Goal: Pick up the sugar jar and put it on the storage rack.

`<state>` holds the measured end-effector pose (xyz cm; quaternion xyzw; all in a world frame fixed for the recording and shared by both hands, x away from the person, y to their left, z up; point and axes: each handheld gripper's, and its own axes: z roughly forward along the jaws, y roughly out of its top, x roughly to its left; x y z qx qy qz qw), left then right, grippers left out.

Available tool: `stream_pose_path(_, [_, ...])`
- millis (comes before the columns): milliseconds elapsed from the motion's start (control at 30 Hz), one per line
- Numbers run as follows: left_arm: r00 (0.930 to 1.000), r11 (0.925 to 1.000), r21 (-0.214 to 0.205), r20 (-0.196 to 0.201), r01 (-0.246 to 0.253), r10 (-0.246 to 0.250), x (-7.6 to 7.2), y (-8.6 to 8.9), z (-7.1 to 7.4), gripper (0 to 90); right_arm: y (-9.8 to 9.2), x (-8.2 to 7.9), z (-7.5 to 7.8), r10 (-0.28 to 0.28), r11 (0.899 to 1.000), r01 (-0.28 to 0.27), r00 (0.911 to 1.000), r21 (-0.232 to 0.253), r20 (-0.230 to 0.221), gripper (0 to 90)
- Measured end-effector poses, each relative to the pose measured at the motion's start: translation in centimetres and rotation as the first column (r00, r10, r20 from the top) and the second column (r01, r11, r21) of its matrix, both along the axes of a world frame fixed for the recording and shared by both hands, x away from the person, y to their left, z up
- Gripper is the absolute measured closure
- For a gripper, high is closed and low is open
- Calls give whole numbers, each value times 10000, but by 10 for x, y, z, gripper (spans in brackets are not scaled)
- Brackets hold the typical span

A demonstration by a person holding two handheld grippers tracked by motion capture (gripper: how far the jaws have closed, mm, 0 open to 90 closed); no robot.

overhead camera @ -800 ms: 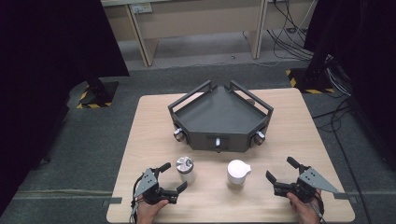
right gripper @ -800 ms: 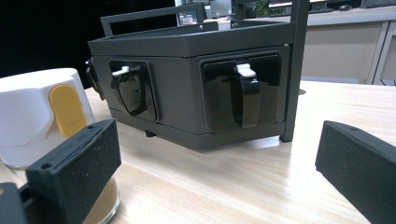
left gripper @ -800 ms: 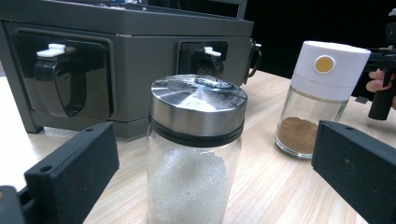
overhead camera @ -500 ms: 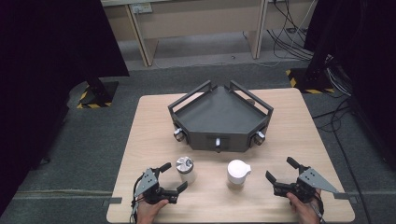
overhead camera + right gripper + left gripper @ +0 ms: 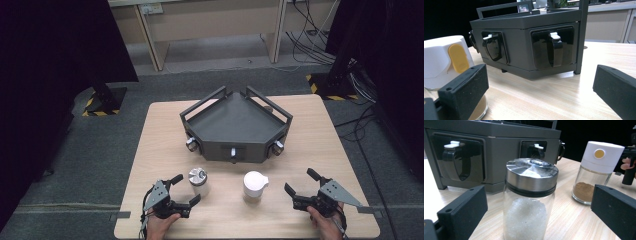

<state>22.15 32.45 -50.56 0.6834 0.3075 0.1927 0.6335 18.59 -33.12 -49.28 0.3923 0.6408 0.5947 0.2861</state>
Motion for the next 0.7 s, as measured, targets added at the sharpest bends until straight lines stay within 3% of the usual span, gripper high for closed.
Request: stream_pose_path(700, [10000,9998,197,88,31,-32,5,-5,1,0,1,1,0,46,10000,-47,10000,-24,-48,3])
